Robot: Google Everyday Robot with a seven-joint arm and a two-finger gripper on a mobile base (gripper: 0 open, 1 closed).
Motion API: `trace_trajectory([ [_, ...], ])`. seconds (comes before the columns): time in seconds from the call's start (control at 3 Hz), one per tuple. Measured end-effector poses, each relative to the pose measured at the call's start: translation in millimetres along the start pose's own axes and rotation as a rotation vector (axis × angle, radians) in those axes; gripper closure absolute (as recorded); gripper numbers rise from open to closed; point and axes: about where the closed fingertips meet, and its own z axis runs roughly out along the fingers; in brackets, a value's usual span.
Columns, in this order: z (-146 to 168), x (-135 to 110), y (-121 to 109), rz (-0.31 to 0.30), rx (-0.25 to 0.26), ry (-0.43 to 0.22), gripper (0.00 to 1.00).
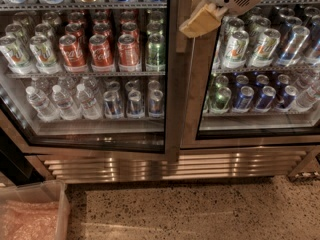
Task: Open left fridge door
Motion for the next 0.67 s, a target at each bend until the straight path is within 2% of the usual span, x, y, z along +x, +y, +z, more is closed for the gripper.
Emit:
trace_trajectory([
  [0.33, -1, 0, 0, 0.000, 0.000, 0.000, 1.00],
  [0.67, -15, -2, 30, 0.008, 0.003, -0.018, 1.00],
])
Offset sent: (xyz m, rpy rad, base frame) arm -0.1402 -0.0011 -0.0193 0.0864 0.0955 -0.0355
